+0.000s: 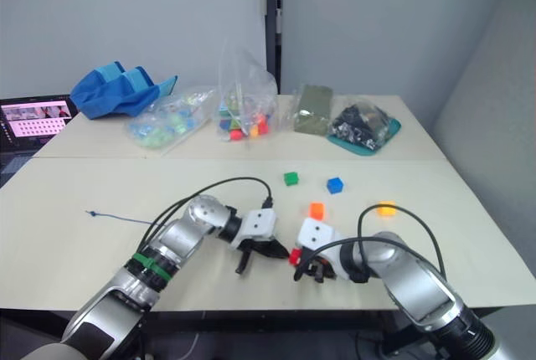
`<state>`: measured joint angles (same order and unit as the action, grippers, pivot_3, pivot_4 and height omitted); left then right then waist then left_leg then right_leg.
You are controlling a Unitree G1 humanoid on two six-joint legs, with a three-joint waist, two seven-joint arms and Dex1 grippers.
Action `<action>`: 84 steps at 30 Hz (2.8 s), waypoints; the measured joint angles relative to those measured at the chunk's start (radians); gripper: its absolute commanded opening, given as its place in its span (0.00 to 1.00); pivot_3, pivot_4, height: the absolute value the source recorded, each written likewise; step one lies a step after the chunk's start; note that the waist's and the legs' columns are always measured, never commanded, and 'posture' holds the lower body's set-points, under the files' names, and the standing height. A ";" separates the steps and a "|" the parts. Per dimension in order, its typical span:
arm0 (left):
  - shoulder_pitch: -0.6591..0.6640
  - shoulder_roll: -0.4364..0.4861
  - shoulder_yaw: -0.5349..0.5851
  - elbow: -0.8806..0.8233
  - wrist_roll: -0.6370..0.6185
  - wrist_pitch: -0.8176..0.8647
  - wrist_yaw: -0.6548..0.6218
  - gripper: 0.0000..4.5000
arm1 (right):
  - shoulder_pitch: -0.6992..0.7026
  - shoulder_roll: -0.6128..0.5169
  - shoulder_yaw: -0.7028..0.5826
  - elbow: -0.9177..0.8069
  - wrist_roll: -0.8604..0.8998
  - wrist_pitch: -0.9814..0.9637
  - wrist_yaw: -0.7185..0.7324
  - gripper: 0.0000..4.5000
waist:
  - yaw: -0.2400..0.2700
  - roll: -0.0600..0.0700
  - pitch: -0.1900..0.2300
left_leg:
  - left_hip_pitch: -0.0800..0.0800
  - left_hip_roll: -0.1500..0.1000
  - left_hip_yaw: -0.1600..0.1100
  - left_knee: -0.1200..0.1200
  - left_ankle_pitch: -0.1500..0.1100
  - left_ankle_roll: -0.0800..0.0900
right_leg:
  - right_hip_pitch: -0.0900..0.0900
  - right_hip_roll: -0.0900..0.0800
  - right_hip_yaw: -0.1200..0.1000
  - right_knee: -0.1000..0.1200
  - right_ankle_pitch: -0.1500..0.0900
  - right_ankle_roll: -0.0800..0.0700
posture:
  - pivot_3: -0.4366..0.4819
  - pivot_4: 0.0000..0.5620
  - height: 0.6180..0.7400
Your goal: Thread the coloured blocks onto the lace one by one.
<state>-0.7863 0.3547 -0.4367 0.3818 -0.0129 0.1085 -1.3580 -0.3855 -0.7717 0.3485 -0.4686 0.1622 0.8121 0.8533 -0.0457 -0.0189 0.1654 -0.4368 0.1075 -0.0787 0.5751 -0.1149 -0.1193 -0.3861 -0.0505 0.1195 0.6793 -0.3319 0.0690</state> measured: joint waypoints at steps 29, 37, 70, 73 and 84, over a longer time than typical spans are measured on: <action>0.036 -0.043 0.063 0.048 -0.108 -0.068 -0.106 1.00 | 0.077 -0.125 -0.182 -0.148 0.139 0.134 0.047 0.99 | 0.009 0.000 0.000 | -0.001 0.000 0.000 0.001 0.000 0.000 | 0.000 0.000 0.000 0.000 0.000 0.000 | 0.48 0.27 1.00; 0.039 -0.055 0.025 0.089 -0.062 -0.095 -0.086 0.59 | 0.101 -0.129 -0.143 -0.142 0.084 0.060 -0.011 1.00 | 0.004 0.000 0.000 | -0.001 0.000 0.000 0.001 0.000 0.000 | 0.000 0.000 0.000 0.000 0.000 0.000 | 0.48 0.27 1.00; -0.001 0.041 0.070 0.165 -0.015 -0.149 -0.052 0.25 | 0.158 -0.109 -0.093 -0.029 0.007 -0.135 -0.003 0.00 | 0.004 0.000 0.000 | -0.001 -0.001 0.000 0.001 0.000 0.000 | 0.000 -0.001 0.000 0.000 0.000 0.001 | 0.48 0.27 1.00; -0.001 0.096 0.090 0.175 -0.018 -0.157 -0.068 0.25 | 0.151 -0.119 -0.095 0.006 0.007 -0.176 0.015 0.00 | 0.004 0.000 0.000 | -0.001 -0.001 0.000 0.002 0.000 0.000 | 0.000 -0.001 0.000 0.000 0.000 0.001 | 0.48 0.27 1.00; -0.036 0.452 0.210 0.504 -0.022 -0.342 -0.216 0.25 | 0.058 -0.145 -0.110 0.143 -0.005 -0.259 0.091 0.00 | -0.003 0.000 0.000 | 0.000 -0.001 0.000 -0.001 0.000 0.000 | -0.001 -0.001 0.000 0.000 0.000 0.000 | 0.48 0.27 1.00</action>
<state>-0.8227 0.8063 -0.2267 0.8862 -0.0350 -0.2333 -1.5736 -0.3279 -0.9164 0.2383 -0.3256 0.1572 0.5530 0.9446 -0.0489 -0.0188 0.1657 -0.4371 0.1070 -0.0787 0.5742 -0.1148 -0.1194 -0.3870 -0.0512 0.1190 0.6793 -0.3323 0.0694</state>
